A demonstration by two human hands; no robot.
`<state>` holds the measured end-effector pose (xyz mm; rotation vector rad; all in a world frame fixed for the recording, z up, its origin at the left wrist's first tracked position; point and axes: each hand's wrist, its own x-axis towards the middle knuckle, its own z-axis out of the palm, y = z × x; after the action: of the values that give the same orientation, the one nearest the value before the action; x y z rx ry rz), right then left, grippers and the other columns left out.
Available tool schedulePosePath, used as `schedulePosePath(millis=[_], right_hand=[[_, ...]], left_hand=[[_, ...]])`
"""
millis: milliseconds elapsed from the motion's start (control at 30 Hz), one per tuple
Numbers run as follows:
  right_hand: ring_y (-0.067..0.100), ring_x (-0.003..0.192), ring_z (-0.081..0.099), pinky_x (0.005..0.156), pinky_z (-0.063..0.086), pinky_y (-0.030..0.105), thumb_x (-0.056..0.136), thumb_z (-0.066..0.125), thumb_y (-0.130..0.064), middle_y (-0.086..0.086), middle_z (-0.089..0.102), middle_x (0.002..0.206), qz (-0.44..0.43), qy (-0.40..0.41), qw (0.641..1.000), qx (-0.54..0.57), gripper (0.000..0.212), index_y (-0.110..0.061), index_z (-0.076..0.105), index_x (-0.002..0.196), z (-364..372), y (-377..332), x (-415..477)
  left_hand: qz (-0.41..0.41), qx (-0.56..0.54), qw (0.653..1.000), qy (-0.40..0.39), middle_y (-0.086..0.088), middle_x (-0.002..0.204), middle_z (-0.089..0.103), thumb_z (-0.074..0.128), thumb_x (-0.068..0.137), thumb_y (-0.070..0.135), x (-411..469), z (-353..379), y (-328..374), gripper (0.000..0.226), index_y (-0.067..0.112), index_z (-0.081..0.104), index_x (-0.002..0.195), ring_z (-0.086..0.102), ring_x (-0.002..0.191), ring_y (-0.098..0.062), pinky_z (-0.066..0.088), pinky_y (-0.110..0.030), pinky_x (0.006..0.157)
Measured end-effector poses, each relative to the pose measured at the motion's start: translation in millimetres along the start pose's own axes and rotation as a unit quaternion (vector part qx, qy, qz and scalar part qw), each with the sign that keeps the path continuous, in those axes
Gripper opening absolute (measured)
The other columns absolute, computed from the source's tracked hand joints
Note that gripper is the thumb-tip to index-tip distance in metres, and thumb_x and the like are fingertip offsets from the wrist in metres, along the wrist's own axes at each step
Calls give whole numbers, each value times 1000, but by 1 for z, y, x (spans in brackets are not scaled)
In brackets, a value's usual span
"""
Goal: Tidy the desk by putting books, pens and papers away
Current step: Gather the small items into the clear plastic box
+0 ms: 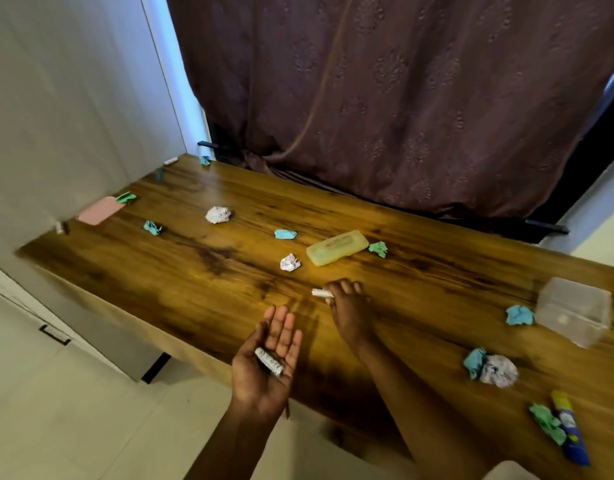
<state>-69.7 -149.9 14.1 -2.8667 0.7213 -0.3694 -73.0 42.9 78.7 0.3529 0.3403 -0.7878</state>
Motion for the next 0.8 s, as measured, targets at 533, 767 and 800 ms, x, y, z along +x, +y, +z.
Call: schedulePosePath(millis=[533, 767, 800], right_hand=[[6, 85, 59, 71, 51, 27, 75, 50, -49, -17, 65, 86, -121, 69, 968, 210, 17, -35, 53, 84, -63, -99, -34], [7, 87, 57, 67, 53, 26, 75, 53, -53, -13, 62, 91, -200, 88, 970, 109, 22, -38, 65, 85, -51, -149, -9], [6, 89, 53, 69, 52, 25, 80, 47, -52, -12, 61, 92, -219, 89, 961, 143, 24, -37, 64, 88, -51, -159, -4]], left_hand=[[32, -45, 992, -113, -17, 129, 59, 94, 41, 13, 55, 15, 29, 85, 4, 64, 120, 61, 114, -32, 53, -50, 87], [127, -57, 990, -31, -14, 112, 69, 94, 41, 20, 68, 6, 83, 55, 4, 76, 90, 70, 95, -26, 59, -41, 66], [144, -59, 987, -29, -14, 111, 70, 95, 37, 20, 68, 6, 95, 58, 5, 77, 89, 70, 95, -25, 60, -41, 67]])
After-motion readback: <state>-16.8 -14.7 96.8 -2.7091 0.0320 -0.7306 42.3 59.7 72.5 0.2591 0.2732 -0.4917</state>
